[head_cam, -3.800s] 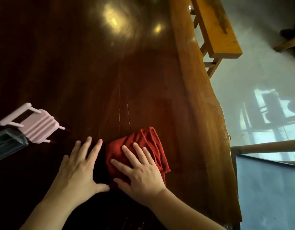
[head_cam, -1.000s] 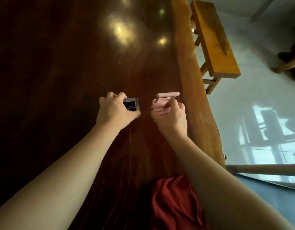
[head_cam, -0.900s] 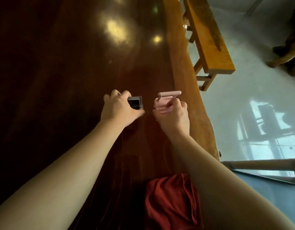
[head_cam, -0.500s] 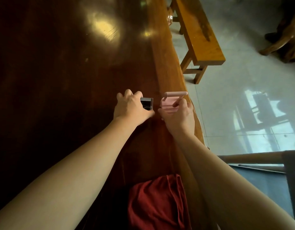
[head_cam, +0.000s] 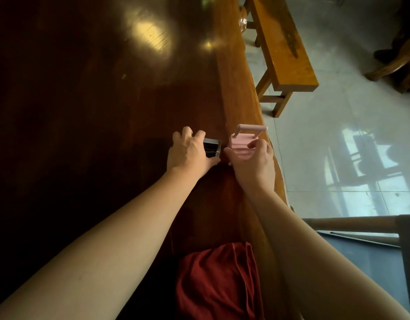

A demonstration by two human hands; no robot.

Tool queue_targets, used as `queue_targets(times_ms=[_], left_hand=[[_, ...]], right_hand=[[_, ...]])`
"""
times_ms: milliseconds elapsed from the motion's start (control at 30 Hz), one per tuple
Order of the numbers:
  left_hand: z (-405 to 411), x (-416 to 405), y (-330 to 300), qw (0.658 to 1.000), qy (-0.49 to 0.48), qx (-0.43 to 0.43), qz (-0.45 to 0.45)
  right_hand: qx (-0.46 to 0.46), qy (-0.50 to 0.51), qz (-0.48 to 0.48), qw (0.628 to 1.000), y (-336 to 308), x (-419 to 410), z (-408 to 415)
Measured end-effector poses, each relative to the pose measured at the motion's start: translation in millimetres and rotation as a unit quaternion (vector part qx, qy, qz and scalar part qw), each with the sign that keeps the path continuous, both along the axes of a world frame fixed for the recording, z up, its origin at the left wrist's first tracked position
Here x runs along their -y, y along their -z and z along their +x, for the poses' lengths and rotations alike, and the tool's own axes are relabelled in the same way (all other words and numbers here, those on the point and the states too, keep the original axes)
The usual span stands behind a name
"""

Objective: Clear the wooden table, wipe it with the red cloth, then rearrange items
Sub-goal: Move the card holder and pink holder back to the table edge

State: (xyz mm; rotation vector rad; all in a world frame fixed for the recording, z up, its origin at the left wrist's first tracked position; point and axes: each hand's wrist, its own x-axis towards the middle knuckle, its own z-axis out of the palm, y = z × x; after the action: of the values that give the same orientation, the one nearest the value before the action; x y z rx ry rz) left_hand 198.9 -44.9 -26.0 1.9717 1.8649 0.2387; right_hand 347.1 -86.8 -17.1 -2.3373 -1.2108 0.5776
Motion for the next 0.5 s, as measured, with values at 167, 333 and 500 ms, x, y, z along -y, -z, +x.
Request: queue_targets(times_ms=[167, 333, 500], left_hand=[[-37.1, 14.0, -6.1, 0.999, 0.001, -0.020, 0.036], [-110.6, 37.8, -13.1, 0.996, -0.055, -0.032, 0.058], [-198.0, 68.6, -20.5, 0.988, -0.130, -0.054, 0.060]], right_hand=[[0.049, 0.008, 0.040, 0.998, -11.3, 22.0, -9.3], [0.082, -0.130, 0.124, 0.980, -23.2, 46.4, -58.2], [0.059, -0.287, 0.120, 0.949, -21.7, 60.8, -129.5]])
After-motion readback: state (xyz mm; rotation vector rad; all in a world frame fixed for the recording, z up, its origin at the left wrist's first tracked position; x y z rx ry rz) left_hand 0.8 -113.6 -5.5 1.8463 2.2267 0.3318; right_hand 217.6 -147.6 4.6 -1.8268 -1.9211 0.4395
